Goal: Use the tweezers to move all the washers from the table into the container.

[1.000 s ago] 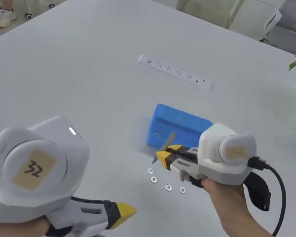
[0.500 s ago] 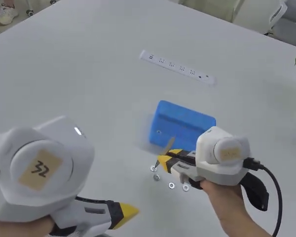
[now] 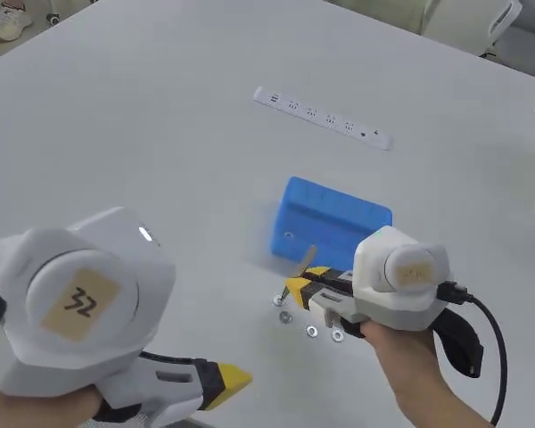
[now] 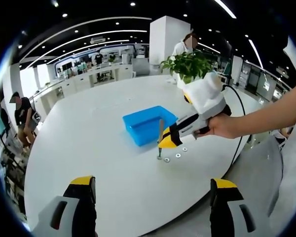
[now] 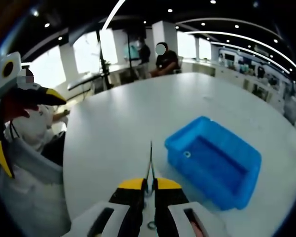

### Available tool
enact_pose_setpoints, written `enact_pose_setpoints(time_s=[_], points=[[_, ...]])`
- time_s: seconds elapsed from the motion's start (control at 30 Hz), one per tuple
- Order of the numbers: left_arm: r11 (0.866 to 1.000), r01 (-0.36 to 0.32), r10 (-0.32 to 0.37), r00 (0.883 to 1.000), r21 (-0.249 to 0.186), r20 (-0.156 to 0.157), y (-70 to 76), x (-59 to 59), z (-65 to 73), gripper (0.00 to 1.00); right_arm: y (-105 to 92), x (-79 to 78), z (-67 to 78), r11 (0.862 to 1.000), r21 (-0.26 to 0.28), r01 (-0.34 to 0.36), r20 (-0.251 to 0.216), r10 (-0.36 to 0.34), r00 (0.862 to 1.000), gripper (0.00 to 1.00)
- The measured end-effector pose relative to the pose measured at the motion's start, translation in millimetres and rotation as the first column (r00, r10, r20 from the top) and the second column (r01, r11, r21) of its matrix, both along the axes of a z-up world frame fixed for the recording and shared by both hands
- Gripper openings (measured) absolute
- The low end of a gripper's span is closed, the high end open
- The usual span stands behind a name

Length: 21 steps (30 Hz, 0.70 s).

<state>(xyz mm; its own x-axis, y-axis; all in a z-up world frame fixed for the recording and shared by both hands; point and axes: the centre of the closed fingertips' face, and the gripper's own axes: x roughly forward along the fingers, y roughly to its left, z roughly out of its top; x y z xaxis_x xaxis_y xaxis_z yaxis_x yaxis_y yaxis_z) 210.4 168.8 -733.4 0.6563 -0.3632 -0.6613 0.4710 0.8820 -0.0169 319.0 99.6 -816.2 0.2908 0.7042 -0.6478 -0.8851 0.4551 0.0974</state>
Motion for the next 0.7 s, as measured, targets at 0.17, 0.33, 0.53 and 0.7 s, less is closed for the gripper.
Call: enact_pose_setpoints(time_s=[0.17, 0.33, 0.53, 0.7], points=[[1.0, 0.002, -0.002, 1.0, 0.008, -0.005, 1.8, -1.3, -1.3, 0.99, 1.5, 0.1, 0.1, 1.0, -0.002, -0.003, 0.004, 0.003, 1.0, 0.03], [1.0, -0.003, 0.004, 1.0, 0.011, -0.006, 3.3, -2.5, -1.2, 0.99, 2.8, -0.8, 0.8, 1.0, -0.007, -0.01, 0.012, 0.01, 1.0, 0.03], [1.0, 0.001, -0.001, 1.0, 0.016, -0.009, 2.6, -2.4, -1.8, 0.99, 3.2, 1.0, 0.8, 1.0, -0.012, -0.014, 0.02, 0.015, 1.0, 0.03], [1.0, 0.003, -0.003, 1.0, 0.019, -0.007, 1.5, -1.1, -0.9, 0.99, 4.0, 1.4, 0.9, 1.0, -0.013, -0.017, 0.028, 0.018, 0.999, 0.03]])
